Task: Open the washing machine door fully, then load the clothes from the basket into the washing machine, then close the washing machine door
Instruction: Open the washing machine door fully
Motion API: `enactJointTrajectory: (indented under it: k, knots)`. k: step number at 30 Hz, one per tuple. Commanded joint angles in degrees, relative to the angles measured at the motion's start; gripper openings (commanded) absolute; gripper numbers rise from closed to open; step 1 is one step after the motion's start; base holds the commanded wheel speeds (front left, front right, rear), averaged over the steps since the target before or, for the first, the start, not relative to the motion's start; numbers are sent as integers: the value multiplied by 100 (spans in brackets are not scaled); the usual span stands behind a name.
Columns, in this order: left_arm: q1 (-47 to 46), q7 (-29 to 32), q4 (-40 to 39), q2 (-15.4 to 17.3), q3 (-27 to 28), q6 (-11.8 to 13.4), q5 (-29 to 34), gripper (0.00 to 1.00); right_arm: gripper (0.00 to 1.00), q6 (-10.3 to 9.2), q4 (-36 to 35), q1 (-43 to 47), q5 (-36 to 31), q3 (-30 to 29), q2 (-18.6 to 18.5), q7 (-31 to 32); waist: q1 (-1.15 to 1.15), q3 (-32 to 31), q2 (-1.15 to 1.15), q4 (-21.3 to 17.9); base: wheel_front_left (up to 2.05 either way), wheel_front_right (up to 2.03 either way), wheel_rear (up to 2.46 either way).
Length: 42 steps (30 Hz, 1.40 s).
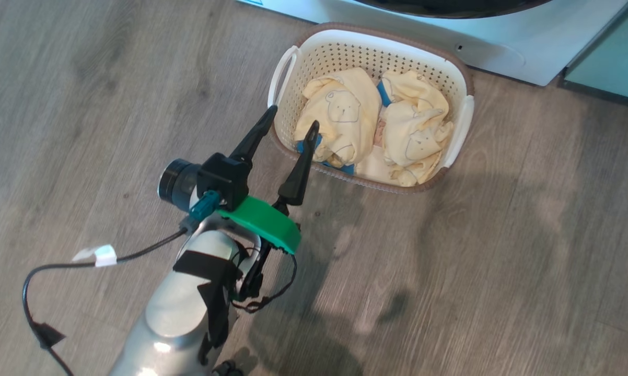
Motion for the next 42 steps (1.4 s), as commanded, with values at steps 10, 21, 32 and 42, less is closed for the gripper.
enactJointTrajectory:
  k: [10, 21, 32, 42]
  knots:
    - [-235, -35, -307, 93, 73, 130, -75, 100, 0, -15, 287, -663, -175, 101, 70, -86, -1, 161, 0, 109, 0, 0, 0]
    - [-268, -35, -321, 93, 76, 155, -91, 100, 0, -15, 505, -690, -284, 280, 103, 318, -1, 186, 0, 84, 0, 0, 0]
    - [-256, -35, -287, 93, 121, 160, -24, 100, 0, -15, 486, -518, -276, 415, 154, 979, -1, 132, 0, 24, 0, 0, 0]
    - [-219, -35, -259, 93, 187, 155, 28, 100, 0, -15, 253, -242, -203, 475, 213, 1453, -1, 71, 0, -92, 0, 0, 0]
